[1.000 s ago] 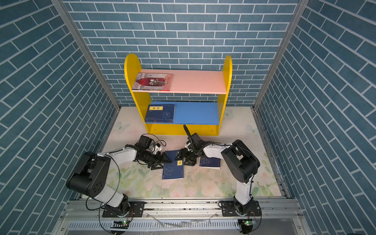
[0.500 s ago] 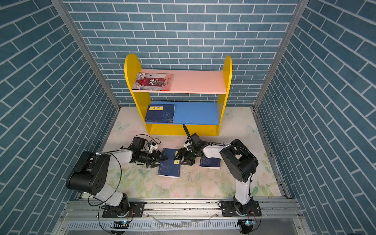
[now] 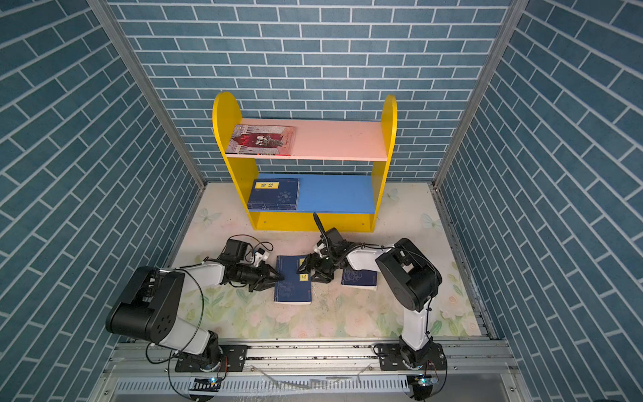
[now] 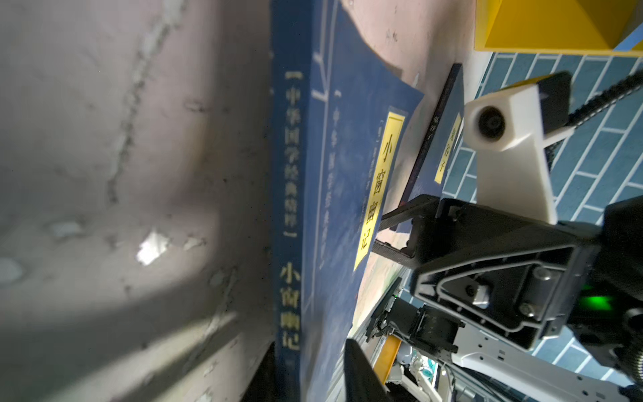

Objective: Stacking books/files
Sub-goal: Pick up the book at the center of the table.

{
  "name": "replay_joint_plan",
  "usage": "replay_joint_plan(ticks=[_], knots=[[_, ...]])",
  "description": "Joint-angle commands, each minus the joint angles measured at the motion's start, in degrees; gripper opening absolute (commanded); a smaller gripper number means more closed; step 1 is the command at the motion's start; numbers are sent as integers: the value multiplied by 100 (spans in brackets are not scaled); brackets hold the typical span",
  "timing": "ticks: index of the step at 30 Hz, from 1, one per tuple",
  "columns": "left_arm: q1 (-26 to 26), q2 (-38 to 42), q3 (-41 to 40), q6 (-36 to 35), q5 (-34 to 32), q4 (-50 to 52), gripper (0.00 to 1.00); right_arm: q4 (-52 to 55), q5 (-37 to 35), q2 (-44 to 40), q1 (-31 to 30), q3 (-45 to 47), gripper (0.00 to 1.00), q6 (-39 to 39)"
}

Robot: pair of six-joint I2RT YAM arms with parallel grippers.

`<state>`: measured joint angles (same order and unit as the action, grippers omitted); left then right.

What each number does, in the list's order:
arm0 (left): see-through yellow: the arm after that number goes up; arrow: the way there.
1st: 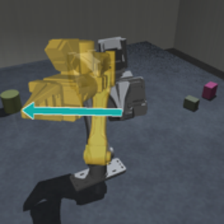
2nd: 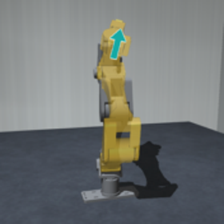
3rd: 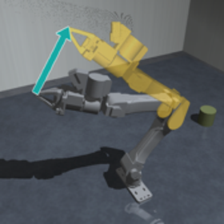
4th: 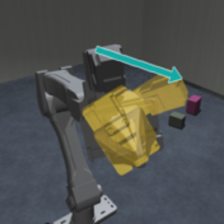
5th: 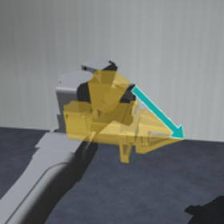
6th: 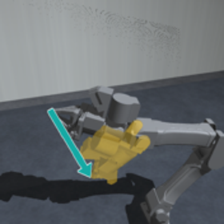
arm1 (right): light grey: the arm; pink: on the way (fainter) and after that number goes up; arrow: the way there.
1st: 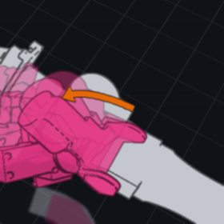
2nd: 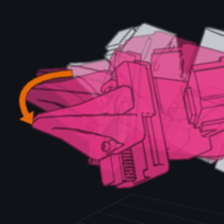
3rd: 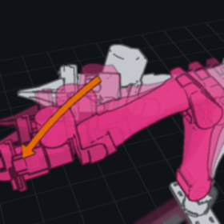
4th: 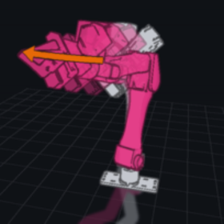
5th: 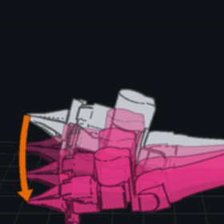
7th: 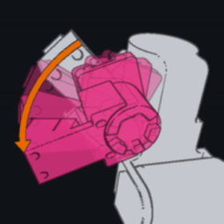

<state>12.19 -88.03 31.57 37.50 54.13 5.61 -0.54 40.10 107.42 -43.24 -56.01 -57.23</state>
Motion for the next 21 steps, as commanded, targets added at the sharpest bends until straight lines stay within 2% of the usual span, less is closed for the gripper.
replay_joint_plan(ticks=[1,3,7,8,16,21], knots=[[108,-136,90,68,130,-134,27,638,-689,338,-44,287,70,-55],[117,-179,110,103,102,-119,22,622,-681,317,-43,292,70,-59],[116,-35,174,17,7,113,2,641,-780,186,-17,290,70,-48],[117,56,174,20,1,141,0,664,-857,108,-2,300,70,-45],[110,1143,439,-296,107,867,0,1425,-1927,-1583,192,398,75,51],[116,1476,979,-752,625,1544,0,2159,-2465,-2754,281,441,77,61]])
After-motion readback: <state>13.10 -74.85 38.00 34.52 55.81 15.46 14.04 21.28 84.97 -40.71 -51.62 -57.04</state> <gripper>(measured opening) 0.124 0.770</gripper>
